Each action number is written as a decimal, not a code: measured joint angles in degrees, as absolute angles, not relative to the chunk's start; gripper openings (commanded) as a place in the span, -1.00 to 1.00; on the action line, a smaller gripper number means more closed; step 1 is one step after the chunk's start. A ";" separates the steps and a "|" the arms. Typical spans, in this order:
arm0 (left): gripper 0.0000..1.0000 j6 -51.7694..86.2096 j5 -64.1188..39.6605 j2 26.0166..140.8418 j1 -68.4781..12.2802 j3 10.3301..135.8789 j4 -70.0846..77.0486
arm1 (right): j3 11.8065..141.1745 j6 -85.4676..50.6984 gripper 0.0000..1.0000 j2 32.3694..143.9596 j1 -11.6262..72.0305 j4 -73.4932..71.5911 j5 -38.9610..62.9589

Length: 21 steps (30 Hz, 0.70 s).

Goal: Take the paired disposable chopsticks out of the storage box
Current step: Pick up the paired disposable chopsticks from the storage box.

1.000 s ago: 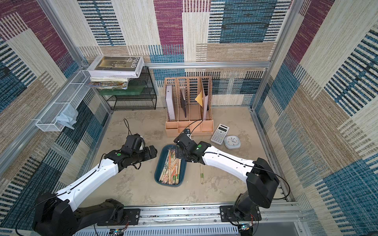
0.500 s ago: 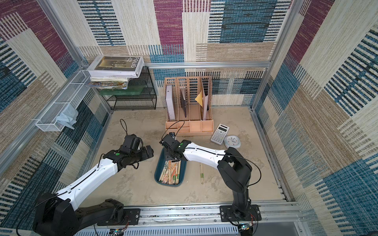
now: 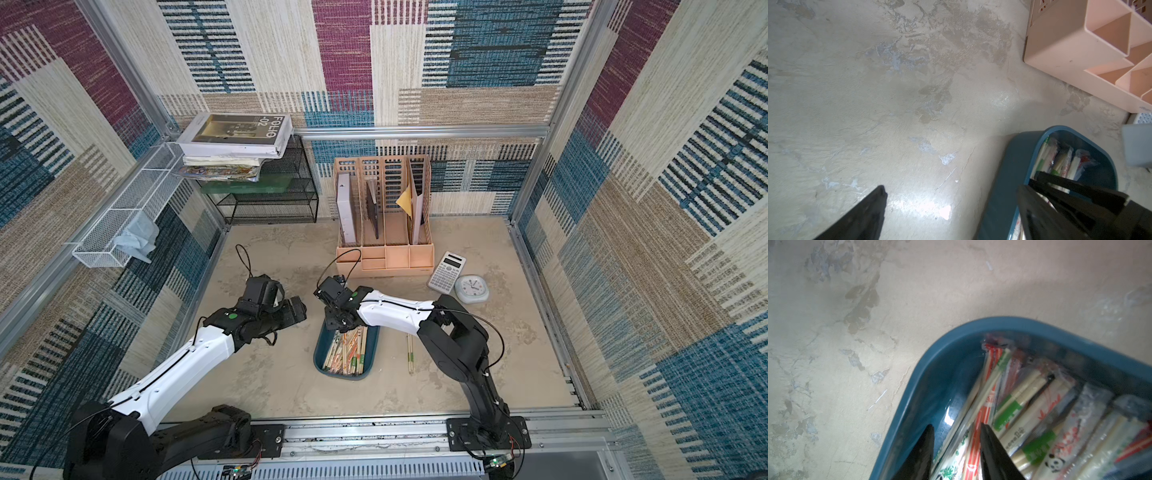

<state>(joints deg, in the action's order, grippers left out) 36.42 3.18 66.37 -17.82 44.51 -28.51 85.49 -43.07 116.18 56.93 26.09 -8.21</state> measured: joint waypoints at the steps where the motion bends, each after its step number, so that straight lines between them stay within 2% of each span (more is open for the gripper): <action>1: 0.98 36.42 3.16 66.37 -17.82 44.51 -28.51 | 85.65 -43.07 -0.20 116.38 56.93 26.09 -8.19; 9: 0.98 36.40 2.96 66.37 -17.78 44.31 -28.45 | 86.52 -43.05 -0.27 117.73 56.93 26.20 -7.64; 16: 0.98 36.40 2.72 66.37 -17.76 44.23 -28.47 | 86.61 -43.05 -0.50 117.80 56.95 26.26 -7.44; 21: 0.98 36.40 1.93 66.37 -17.76 44.23 -28.47 | 86.59 -43.03 -0.58 117.78 56.97 26.28 -7.44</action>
<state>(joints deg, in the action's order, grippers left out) 36.40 1.93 66.37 -17.76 44.23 -28.47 86.59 -43.03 117.78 56.97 26.28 -7.44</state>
